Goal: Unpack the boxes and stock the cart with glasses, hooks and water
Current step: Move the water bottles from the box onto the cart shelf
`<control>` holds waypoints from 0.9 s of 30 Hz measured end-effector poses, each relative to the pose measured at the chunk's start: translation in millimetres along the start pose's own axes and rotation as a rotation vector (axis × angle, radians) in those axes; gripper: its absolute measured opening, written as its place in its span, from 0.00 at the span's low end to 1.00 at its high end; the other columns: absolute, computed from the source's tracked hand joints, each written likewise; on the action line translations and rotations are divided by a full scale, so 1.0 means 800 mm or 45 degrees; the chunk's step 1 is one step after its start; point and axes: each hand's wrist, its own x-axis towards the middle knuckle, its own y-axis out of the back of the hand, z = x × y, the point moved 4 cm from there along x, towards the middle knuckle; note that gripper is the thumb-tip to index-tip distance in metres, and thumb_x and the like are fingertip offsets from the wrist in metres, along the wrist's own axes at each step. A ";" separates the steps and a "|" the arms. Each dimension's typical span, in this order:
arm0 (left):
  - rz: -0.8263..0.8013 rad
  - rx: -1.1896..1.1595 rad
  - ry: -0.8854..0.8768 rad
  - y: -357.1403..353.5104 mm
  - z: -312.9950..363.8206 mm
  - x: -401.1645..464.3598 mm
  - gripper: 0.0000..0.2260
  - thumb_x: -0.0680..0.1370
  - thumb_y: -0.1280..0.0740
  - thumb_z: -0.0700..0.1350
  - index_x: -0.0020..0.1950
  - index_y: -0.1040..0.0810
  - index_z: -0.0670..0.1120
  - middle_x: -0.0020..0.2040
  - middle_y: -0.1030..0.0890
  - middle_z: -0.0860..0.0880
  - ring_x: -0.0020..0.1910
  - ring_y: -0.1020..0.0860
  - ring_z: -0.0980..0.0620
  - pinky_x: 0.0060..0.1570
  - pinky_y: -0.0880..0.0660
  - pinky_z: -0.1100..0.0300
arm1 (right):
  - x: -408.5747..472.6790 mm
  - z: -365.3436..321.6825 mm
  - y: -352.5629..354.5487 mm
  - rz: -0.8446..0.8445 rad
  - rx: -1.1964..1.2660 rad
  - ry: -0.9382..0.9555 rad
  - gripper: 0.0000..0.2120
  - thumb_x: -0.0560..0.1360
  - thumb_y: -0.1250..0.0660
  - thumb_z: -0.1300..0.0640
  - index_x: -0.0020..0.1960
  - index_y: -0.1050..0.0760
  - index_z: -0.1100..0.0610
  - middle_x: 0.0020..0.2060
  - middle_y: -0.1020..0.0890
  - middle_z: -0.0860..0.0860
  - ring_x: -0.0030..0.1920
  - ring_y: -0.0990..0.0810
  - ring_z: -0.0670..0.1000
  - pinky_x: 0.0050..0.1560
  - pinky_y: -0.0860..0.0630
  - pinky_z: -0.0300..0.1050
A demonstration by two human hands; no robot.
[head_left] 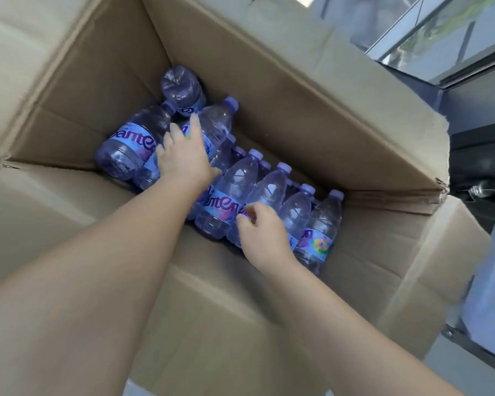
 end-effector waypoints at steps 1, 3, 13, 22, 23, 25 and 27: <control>0.015 0.064 0.013 -0.009 -0.002 0.007 0.49 0.70 0.26 0.55 0.77 0.57 0.48 0.74 0.44 0.37 0.72 0.41 0.39 0.68 0.41 0.46 | 0.005 0.003 -0.005 -0.009 0.025 -0.001 0.11 0.79 0.42 0.56 0.57 0.26 0.59 0.55 0.26 0.52 0.55 0.28 0.52 0.54 0.33 0.44; 0.088 0.219 0.022 -0.015 -0.004 0.019 0.47 0.71 0.26 0.52 0.77 0.57 0.48 0.70 0.38 0.36 0.68 0.36 0.38 0.64 0.37 0.47 | 0.011 0.007 -0.009 -0.024 0.068 -0.003 0.11 0.79 0.42 0.55 0.57 0.26 0.58 0.55 0.25 0.51 0.55 0.27 0.51 0.54 0.33 0.42; -0.090 -0.612 -0.133 -0.020 0.038 -0.105 0.43 0.66 0.25 0.49 0.75 0.45 0.48 0.68 0.33 0.45 0.68 0.34 0.45 0.65 0.35 0.50 | 0.028 0.006 0.050 -0.077 0.927 -0.289 0.33 0.68 0.29 0.40 0.66 0.30 0.58 0.57 0.21 0.50 0.56 0.21 0.50 0.61 0.25 0.52; -0.553 -1.186 -0.206 -0.034 0.071 -0.120 0.25 0.68 0.35 0.48 0.65 0.30 0.52 0.61 0.24 0.54 0.62 0.27 0.59 0.63 0.32 0.63 | 0.004 0.058 0.111 0.277 0.779 -0.095 0.27 0.59 0.19 0.56 0.50 0.31 0.50 0.49 0.19 0.48 0.49 0.18 0.46 0.54 0.21 0.50; -0.495 -1.118 -0.149 -0.037 0.069 -0.100 0.25 0.69 0.36 0.48 0.67 0.30 0.50 0.63 0.25 0.50 0.63 0.27 0.55 0.63 0.32 0.60 | 0.001 0.066 0.117 0.331 0.712 -0.087 0.26 0.61 0.20 0.58 0.50 0.32 0.48 0.48 0.20 0.46 0.48 0.19 0.44 0.54 0.22 0.48; -0.351 -0.657 -0.165 -0.046 0.076 -0.063 0.24 0.74 0.34 0.47 0.69 0.32 0.44 0.66 0.27 0.45 0.64 0.28 0.47 0.61 0.32 0.55 | -0.004 0.084 0.121 0.402 0.665 -0.118 0.26 0.61 0.20 0.57 0.51 0.32 0.47 0.47 0.20 0.43 0.48 0.19 0.43 0.54 0.22 0.48; -0.306 -0.280 -0.333 -0.061 0.101 -0.040 0.23 0.76 0.34 0.48 0.67 0.32 0.40 0.65 0.29 0.41 0.63 0.29 0.42 0.60 0.31 0.52 | -0.008 0.096 0.121 0.450 0.662 -0.154 0.27 0.61 0.20 0.56 0.53 0.32 0.49 0.48 0.20 0.43 0.48 0.19 0.44 0.55 0.22 0.49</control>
